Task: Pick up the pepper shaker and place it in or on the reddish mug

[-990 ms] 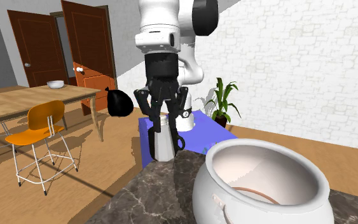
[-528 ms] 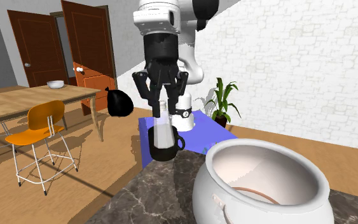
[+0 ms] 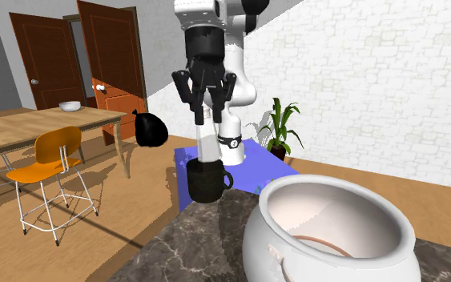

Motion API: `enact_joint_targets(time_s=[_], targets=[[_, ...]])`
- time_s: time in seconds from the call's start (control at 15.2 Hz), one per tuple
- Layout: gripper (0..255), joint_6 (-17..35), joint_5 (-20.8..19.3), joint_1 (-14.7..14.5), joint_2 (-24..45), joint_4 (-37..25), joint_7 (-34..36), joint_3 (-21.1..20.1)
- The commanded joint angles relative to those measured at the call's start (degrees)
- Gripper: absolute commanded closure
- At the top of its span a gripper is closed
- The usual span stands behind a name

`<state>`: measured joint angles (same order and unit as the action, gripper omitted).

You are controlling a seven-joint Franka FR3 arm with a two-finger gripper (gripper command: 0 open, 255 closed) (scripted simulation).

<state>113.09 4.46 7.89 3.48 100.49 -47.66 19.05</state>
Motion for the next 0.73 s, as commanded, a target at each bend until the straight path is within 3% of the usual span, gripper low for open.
enact_joint_targets(time_s=[0.0, 0.46, 0.66], targets=[[255, -0.1, -1.8, -0.4, -4.9, 4.5, 0.8, -0.1], [255, -1.8, -7.3, 0.2, -21.6, 18.7, 3.9, -1.7], [255, -0.6, -7.7, 0.5, -23.0, 21.3, 4.1, -1.9]])
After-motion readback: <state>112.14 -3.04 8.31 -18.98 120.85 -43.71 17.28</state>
